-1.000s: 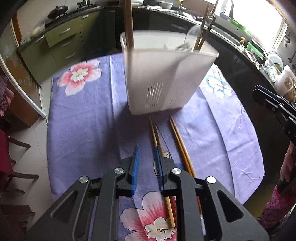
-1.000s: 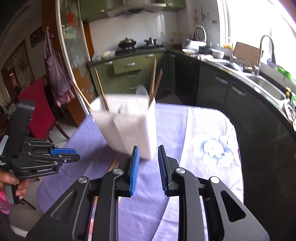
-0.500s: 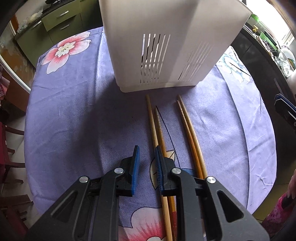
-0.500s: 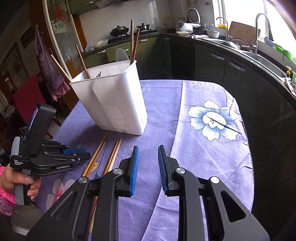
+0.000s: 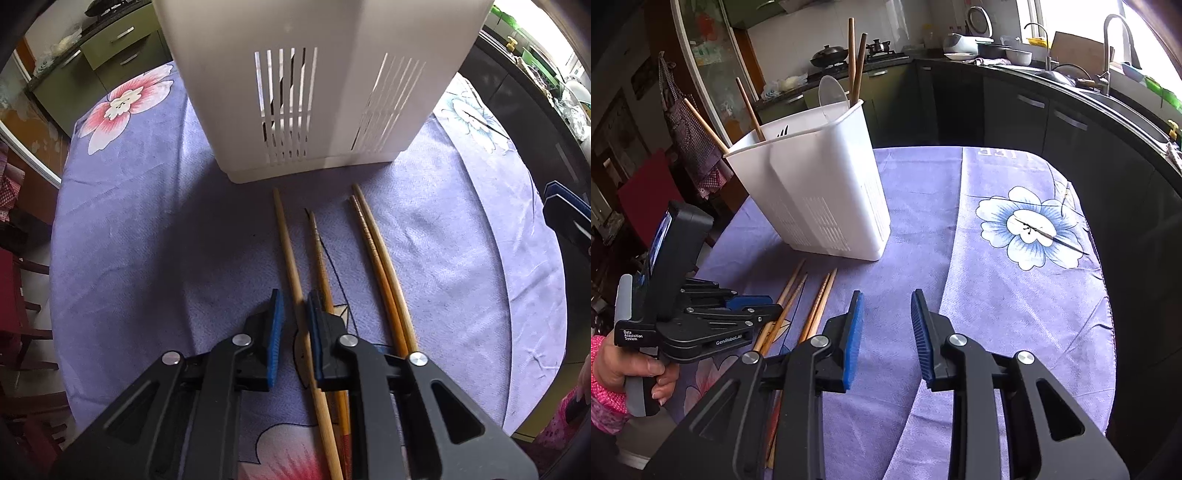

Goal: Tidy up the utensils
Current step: 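Move both tools back down to the remaining wooden chopsticks, then close the left tool on one chopstick while the right tool grasps another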

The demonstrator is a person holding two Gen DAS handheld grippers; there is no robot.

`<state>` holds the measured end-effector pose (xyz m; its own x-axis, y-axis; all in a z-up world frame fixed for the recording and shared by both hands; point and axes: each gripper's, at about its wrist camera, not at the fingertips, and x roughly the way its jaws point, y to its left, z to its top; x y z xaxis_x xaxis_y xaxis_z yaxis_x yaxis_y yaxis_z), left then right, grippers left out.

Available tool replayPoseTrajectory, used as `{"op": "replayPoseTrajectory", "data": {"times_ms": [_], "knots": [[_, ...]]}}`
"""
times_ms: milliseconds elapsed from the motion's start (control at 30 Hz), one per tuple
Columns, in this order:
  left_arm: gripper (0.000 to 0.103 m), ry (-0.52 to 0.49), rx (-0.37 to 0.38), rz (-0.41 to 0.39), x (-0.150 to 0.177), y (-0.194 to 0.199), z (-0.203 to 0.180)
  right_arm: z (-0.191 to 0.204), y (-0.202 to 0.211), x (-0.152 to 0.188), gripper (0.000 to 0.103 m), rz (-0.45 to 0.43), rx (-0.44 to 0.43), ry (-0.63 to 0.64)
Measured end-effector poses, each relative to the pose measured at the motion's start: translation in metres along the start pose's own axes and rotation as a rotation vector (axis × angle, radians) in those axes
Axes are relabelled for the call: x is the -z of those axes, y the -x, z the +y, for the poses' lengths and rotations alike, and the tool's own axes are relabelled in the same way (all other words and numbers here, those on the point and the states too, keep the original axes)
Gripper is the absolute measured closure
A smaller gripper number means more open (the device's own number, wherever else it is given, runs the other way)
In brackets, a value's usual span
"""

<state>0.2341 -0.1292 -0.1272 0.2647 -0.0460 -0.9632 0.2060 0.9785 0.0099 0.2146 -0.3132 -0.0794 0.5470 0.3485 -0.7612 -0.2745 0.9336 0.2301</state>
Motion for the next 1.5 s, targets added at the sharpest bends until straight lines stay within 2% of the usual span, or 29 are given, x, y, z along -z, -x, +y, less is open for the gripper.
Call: {"op": "replayPoseTrajectory", "data": {"times_ms": [167, 367, 567, 800, 1000, 1167, 1233, 1300, 1500], "knots": [[0.097, 0.035, 0.023, -0.030, 0.004, 0.008, 0.012, 0.013, -0.025, 0.003, 0.076, 0.047, -0.016, 0.023], [0.097, 0.060, 0.033, -0.068, 0.009, 0.027, 0.029, 0.039, -0.072, 0.005, 0.076, 0.159, -0.049, 0.048], [0.097, 0.059, 0.044, -0.097, 0.013, 0.040, 0.036, 0.057, -0.096, 0.004, 0.077, 0.210, -0.035, 0.061], [0.097, 0.056, 0.058, -0.098, 0.018, 0.040, 0.043, 0.068, -0.107, 0.005, 0.077, 0.221, -0.002, 0.074], [0.097, 0.055, 0.066, -0.101, 0.019, 0.041, 0.045, 0.084, -0.110, 0.005, 0.077, 0.224, 0.085, 0.145], [0.097, 0.057, 0.069, -0.106, 0.019, 0.042, 0.045, 0.097, -0.118, 0.007, 0.077, 0.244, 0.088, 0.177], [0.097, 0.059, 0.071, -0.108, 0.019, 0.042, 0.046, 0.101, -0.123, 0.005, 0.081, 0.240, 0.093, 0.178], [0.097, 0.058, 0.071, -0.110, 0.020, 0.043, 0.046, 0.103, -0.126, 0.003, 0.092, 0.237, 0.093, 0.174], [0.097, 0.063, 0.074, -0.128, 0.022, 0.052, 0.053, 0.103, -0.120, 0.002, 0.096, 0.217, 0.068, 0.151]]}}
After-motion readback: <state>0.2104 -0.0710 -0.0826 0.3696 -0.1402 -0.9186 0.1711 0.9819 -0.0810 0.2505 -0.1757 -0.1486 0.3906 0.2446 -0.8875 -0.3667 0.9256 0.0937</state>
